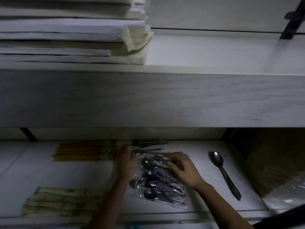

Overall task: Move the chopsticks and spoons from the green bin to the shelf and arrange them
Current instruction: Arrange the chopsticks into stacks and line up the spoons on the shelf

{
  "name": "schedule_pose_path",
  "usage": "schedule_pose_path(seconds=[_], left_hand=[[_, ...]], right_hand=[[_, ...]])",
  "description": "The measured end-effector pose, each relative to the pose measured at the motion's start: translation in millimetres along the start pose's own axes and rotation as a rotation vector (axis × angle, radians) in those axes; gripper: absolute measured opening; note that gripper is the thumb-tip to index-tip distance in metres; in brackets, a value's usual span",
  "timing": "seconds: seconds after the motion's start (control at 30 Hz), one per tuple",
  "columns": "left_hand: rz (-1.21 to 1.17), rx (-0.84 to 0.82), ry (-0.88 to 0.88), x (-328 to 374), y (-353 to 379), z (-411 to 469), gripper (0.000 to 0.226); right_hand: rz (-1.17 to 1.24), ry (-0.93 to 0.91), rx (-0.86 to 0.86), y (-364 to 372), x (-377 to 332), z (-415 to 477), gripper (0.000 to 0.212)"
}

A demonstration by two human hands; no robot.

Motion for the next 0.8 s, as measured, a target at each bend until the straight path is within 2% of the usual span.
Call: schedule_pose_path(seconds=[0.03, 0.1, 0.2, 0.27, 0.3, 0.43, 0.67, 0.8], left_hand=[[0.084, -0.097, 0.032, -1.6, 3.6, 11.7, 0.059], [0.223, -0.285, 0.031, -3.0, 10.7, 27.5, 0.057], [0.268, -0.426, 0.08, -5.4, 21.8, 39.3, 0.064], [0.265, -0.445, 0.13, -8.5, 27.5, 41.9, 0.086], [0.252, -0.452, 0.141, -12.8, 30.7, 43.3, 0.087], [0.098, -0.485, 0.122, -10.1, 34.6, 44.7, 0.035], [0.025, -0.544, 0.141, -3.2, 33.0, 45.0, 0.033], [0.172, -0.502, 0.129, -3.9, 17.5, 43.9, 0.041]], right_hand=[[-0.058, -0.057, -0.054, 0.0, -3.5, -5.5, 0.056], [-0.154, -0.153, -0.164, 4.8, -5.2, -19.9, 0.085], [-0.28, -0.214, -0.241, 18.9, 4.7, -38.9, 0.1], [-0.384, -0.208, -0.255, 27.7, 13.4, -44.3, 0.095], [-0.429, -0.204, -0.248, 30.6, 16.8, -44.1, 0.091], [-0.503, -0.211, -0.239, 33.6, 22.9, -31.2, 0.095], [-0.561, -0.369, -0.281, 27.4, 12.0, -1.0, 0.085], [-0.602, -0.374, -0.286, 26.4, 8.6, 7.6, 0.092]])
Point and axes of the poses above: each hand's wrist, its own z-axis towards the middle knuckle, its own y-axis out of the palm, x = y × z, the point moved 2 cm from there along z, towards the middle knuckle, and after that the axes turned 11 degrees about y, right-handed, at the moved point
